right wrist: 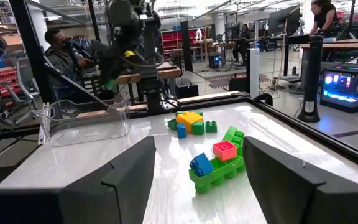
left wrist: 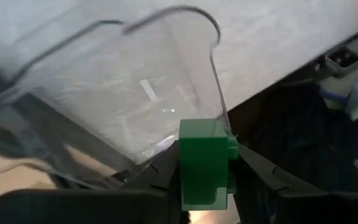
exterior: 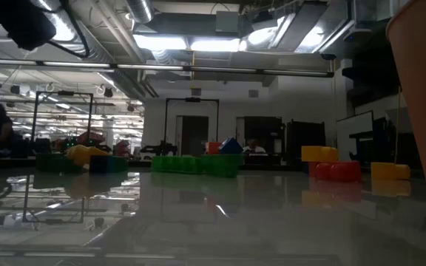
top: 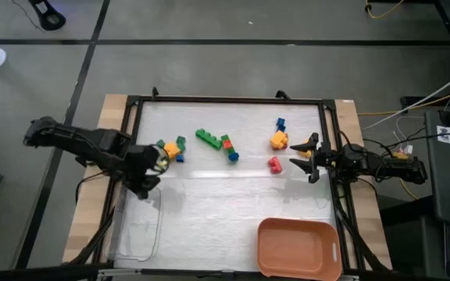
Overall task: Sort blocks by size
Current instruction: Put the small green game piece into the transparent bin
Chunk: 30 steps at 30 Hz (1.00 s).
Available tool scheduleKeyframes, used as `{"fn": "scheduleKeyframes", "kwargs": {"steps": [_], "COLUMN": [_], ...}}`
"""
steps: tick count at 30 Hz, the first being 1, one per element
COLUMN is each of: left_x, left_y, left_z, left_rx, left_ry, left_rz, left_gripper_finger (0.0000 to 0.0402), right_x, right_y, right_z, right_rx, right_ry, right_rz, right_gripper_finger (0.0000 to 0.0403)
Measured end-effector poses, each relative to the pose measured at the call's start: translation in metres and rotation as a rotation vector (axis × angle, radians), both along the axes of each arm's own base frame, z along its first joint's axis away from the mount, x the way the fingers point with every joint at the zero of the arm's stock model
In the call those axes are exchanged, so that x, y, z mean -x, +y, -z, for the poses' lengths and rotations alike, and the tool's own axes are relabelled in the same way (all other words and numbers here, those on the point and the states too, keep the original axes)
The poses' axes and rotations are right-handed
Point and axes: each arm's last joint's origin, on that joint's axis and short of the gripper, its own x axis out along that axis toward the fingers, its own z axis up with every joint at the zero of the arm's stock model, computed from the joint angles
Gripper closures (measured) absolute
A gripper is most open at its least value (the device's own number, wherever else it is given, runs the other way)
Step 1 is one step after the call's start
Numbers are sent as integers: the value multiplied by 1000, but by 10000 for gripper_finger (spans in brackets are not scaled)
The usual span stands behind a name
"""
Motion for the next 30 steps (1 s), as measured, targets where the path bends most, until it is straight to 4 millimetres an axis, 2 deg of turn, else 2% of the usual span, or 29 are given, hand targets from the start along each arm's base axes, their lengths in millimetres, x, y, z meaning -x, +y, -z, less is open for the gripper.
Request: {"fn": "scheduleKeyframes", "kwargs": {"steps": [7, 15, 20, 24, 30], "left_x": [-6, -3, -8, -20, -32], "left_y": [-17, -21, -23, -24, -8], "left_z": [18, 31, 28, 22, 18], "left_rx": [18, 4, 14, 30, -25], "left_ry": [36, 129, 37, -150, -322], "left_rz": [31, 19, 65, 120, 125], "left_gripper_finger": [275, 223, 223, 233, 244], "right_x": [0, 0, 0, 0, 0], "right_y": [0, 0, 0, 0, 0], "right_z": [0, 0, 0, 0, 0], "right_rx": [0, 0, 0, 0, 0], "right_ry": [1, 2, 2, 2, 1], "right_rz": [0, 0, 0, 0, 0], "right_gripper_finger": [159, 159, 159, 159, 159]}}
